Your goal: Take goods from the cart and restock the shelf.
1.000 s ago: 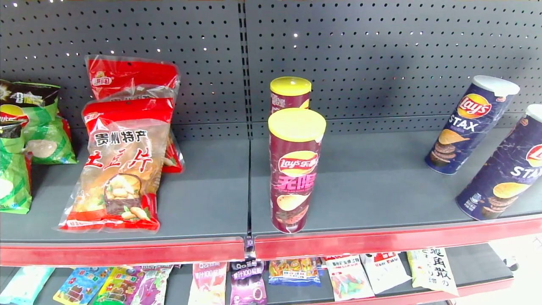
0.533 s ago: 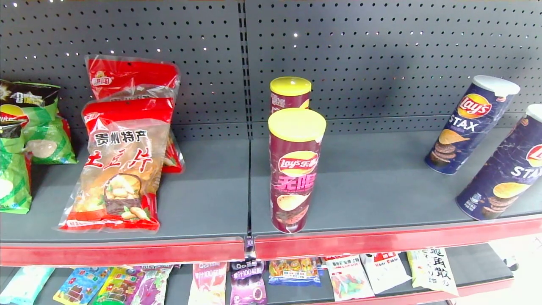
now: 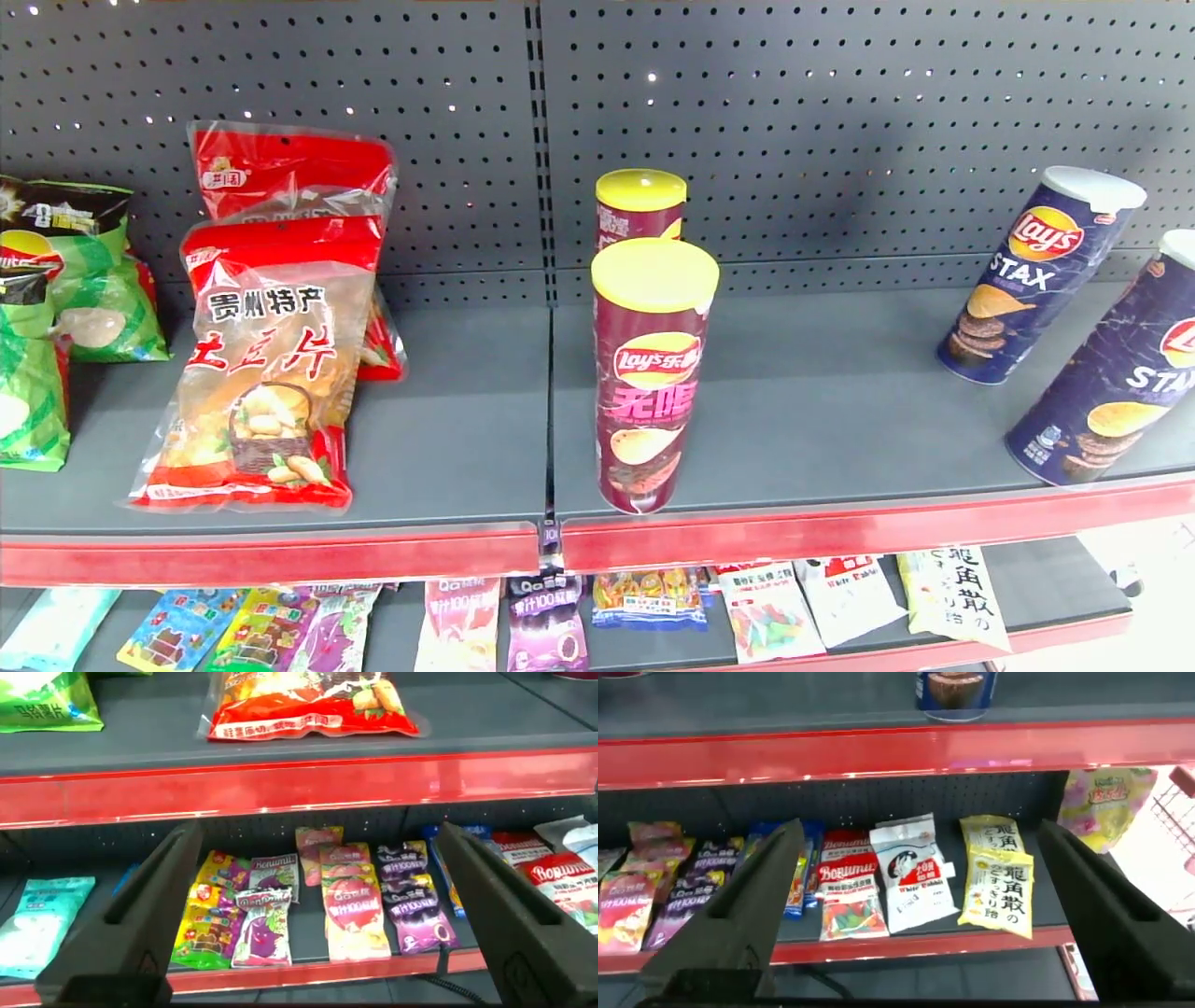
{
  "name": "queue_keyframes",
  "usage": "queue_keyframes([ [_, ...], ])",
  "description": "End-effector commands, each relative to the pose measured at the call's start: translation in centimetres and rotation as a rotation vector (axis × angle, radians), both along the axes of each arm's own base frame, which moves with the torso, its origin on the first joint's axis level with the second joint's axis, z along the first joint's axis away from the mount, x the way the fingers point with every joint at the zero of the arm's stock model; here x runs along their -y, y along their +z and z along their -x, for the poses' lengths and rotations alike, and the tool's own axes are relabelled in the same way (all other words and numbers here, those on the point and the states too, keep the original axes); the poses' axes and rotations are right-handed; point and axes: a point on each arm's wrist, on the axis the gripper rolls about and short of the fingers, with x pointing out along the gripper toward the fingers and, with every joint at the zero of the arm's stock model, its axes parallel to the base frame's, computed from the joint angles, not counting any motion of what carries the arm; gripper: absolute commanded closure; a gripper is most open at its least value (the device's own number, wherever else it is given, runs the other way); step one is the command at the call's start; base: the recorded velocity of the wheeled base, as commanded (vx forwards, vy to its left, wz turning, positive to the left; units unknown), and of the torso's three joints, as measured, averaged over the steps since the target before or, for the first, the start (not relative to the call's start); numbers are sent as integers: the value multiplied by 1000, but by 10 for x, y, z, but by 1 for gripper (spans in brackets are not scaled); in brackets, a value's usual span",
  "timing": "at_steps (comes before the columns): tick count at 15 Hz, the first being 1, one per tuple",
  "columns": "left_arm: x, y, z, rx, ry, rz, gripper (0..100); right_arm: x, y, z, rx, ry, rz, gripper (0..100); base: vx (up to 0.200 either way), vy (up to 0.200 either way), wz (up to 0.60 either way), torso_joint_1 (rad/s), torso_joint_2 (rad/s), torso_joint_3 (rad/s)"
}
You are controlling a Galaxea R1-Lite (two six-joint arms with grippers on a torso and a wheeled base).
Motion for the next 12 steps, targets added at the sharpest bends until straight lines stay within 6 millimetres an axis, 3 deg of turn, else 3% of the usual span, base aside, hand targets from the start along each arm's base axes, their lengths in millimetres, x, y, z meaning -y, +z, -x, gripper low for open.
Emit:
queue_keyframes([
  [1, 0, 0, 0, -1, 0, 0, 0, 0, 0, 0, -1, -3, 2, 0, -200, 0, 0, 7, 7, 2],
  [4, 0, 0, 0, -1, 0, 0, 0, 0, 0, 0, -1, -5, 2, 0, -200, 0, 0, 14, 4, 1],
  [7, 0, 0, 0, -1, 0, -3, 0, 0, 0, 0, -1, -5, 2, 0, 0, 0, 0, 0, 0, 0],
  [12, 0, 0, 0, -1, 3, 0, 0, 0, 0, 0, -1, -5, 2, 0, 0, -200, 0, 6, 2, 2],
])
